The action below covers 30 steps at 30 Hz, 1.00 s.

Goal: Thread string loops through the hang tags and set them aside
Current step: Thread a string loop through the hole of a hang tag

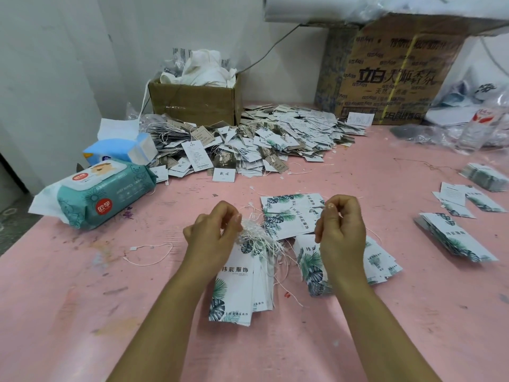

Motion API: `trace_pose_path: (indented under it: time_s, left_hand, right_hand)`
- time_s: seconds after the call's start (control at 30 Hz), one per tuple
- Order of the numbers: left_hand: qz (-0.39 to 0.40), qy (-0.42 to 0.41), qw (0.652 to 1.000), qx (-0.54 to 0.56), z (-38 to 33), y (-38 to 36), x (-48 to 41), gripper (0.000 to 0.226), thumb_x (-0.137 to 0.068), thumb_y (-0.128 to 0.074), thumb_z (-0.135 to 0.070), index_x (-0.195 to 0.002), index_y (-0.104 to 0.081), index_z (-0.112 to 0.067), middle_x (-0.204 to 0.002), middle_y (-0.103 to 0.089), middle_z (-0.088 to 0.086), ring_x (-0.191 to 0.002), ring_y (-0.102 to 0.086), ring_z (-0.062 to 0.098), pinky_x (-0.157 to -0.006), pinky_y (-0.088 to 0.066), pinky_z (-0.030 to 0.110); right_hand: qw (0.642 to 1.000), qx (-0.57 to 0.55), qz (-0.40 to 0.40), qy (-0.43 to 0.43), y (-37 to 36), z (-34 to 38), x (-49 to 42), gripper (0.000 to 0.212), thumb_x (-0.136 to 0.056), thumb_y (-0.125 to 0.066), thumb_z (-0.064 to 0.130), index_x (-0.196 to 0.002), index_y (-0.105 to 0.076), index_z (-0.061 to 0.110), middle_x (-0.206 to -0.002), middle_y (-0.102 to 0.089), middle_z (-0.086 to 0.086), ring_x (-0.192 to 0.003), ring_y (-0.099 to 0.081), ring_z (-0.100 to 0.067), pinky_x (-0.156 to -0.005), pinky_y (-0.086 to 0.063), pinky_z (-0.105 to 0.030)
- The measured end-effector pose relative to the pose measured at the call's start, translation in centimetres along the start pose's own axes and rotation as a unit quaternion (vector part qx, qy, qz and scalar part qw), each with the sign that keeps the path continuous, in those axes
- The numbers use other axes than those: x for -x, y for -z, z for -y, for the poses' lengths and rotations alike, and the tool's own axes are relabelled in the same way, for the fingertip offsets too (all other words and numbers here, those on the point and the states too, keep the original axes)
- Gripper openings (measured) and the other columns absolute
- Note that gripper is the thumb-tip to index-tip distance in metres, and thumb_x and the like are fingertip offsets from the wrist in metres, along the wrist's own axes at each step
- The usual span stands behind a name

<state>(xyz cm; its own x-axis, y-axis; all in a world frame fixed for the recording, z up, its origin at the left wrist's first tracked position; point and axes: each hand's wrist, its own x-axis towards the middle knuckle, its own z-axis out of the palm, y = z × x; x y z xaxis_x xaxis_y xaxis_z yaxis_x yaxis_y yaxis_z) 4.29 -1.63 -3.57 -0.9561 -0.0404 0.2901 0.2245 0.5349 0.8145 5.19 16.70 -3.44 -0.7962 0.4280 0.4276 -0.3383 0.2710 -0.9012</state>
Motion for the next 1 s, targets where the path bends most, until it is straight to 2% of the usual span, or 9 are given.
trace_pose_path:
  time_s: [0.07, 0.13, 0.3, 0.47, 0.53, 0.63, 0.83, 0.93, 1.0]
  left_hand:
    - [0.000, -0.007, 0.999, 0.032, -0.3, 0.1, 0.0, 0.020, -0.095, -0.048, -0.027, -0.076, -0.048, -0.030, -0.077, -0.065, -0.013, -0.094, -0.056, 0.019, -0.097, -0.030, 0.042]
    - [0.018, -0.024, 0.998, 0.060, -0.6, 0.1, 0.2, 0.019, -0.094, -0.049, -0.027, -0.076, -0.050, -0.031, -0.078, -0.067, -0.016, -0.099, -0.053, 0.016, -0.098, -0.031, 0.051]
    - [0.090, -0.107, 0.986, 0.090, -1.5, -0.1, 0.8, 0.013, -0.087, -0.052, -0.040, -0.076, -0.054, -0.034, -0.077, -0.067, -0.022, -0.097, -0.051, 0.010, -0.096, -0.034, 0.049]
    - [0.133, -0.121, 0.973, 0.145, -1.2, -0.5, 0.8, 0.009, -0.082, -0.058, -0.030, -0.077, -0.060, -0.023, -0.051, -0.055, -0.007, -0.050, -0.052, 0.009, -0.059, -0.042, 0.023]
    - [0.135, -0.125, 0.974, 0.134, -0.9, -0.6, 0.8, 0.009, -0.082, -0.059, -0.029, -0.078, -0.062, -0.021, -0.049, -0.051, -0.004, -0.047, -0.044, 0.008, -0.052, -0.037, 0.022]
    - [0.131, -0.132, 0.977, 0.108, -0.6, -0.7, 0.7, 0.009, -0.082, -0.060, -0.031, -0.078, -0.062, -0.024, -0.047, -0.042, -0.006, -0.047, -0.036, 0.006, -0.050, -0.029, 0.020]
    - [0.101, -0.113, 0.987, 0.061, 0.3, -0.2, 0.4, 0.011, -0.081, -0.062, -0.037, -0.074, -0.059, -0.029, -0.044, -0.033, -0.007, -0.046, -0.030, 0.007, -0.048, -0.025, 0.020]
    - [0.033, -0.066, 0.997, 0.017, 0.7, 0.2, -0.1, 0.018, -0.085, -0.066, -0.027, -0.069, -0.058, -0.026, -0.041, -0.039, -0.009, -0.044, -0.035, 0.006, -0.050, -0.025, 0.017]
    - [0.010, -0.033, 0.999, -0.032, 0.9, 0.5, -0.3, 0.022, -0.086, -0.064, -0.028, -0.066, -0.055, -0.028, -0.042, -0.040, -0.009, -0.047, -0.041, 0.004, -0.064, -0.027, 0.025]
  right_hand:
    - [0.997, 0.034, 0.059, -0.023, 0.1, -0.3, -0.2, 0.024, -0.093, -0.049, 0.008, -0.075, -0.050, 0.025, -0.067, -0.051, 0.001, -0.060, -0.045, -0.016, -0.057, -0.038, -0.027]
    - [0.990, 0.082, 0.107, -0.029, -0.1, -0.5, -0.1, 0.021, -0.087, -0.056, 0.006, -0.077, -0.056, 0.024, -0.081, -0.054, 0.006, -0.069, -0.049, -0.011, -0.063, -0.040, -0.021]
    - [0.980, 0.093, 0.173, 0.013, -0.6, 0.1, 0.6, 0.041, -0.078, -0.058, -0.003, -0.104, -0.055, 0.029, -0.098, -0.055, 0.011, -0.090, -0.052, -0.001, -0.078, -0.038, -0.006]
    - [0.944, -0.091, 0.316, -0.001, -1.1, 0.8, 1.6, 0.047, -0.076, -0.053, 0.005, -0.115, -0.049, 0.031, -0.098, -0.065, -0.003, -0.093, -0.063, -0.017, -0.087, -0.050, -0.030]
    - [0.936, -0.106, 0.335, -0.014, -1.4, 0.8, 1.9, 0.045, -0.079, -0.053, 0.003, -0.115, -0.050, 0.030, -0.095, -0.065, -0.004, -0.088, -0.064, -0.021, -0.083, -0.052, -0.034]
    - [0.936, -0.107, 0.333, -0.041, -1.4, 0.6, 1.9, 0.040, -0.080, -0.052, 0.001, -0.109, -0.054, 0.029, -0.077, -0.058, 0.001, -0.064, -0.052, -0.022, -0.061, -0.045, -0.029]
    - [0.945, -0.008, 0.328, -0.006, -0.9, 0.3, 1.6, 0.029, -0.083, -0.056, -0.002, -0.091, -0.052, 0.026, -0.053, -0.043, 0.010, -0.050, -0.036, -0.006, -0.052, -0.032, -0.018]
    - [0.928, 0.075, 0.360, 0.052, -0.7, 0.4, 1.7, 0.013, -0.079, -0.059, 0.012, -0.079, -0.058, 0.025, -0.051, -0.036, 0.008, -0.049, -0.033, -0.005, -0.051, -0.030, -0.020]
    - [0.905, 0.149, 0.387, 0.093, -0.8, 0.5, 1.9, 0.010, -0.076, -0.060, 0.027, -0.082, -0.068, 0.026, -0.052, -0.039, 0.010, -0.051, -0.039, -0.005, -0.053, -0.032, -0.022]
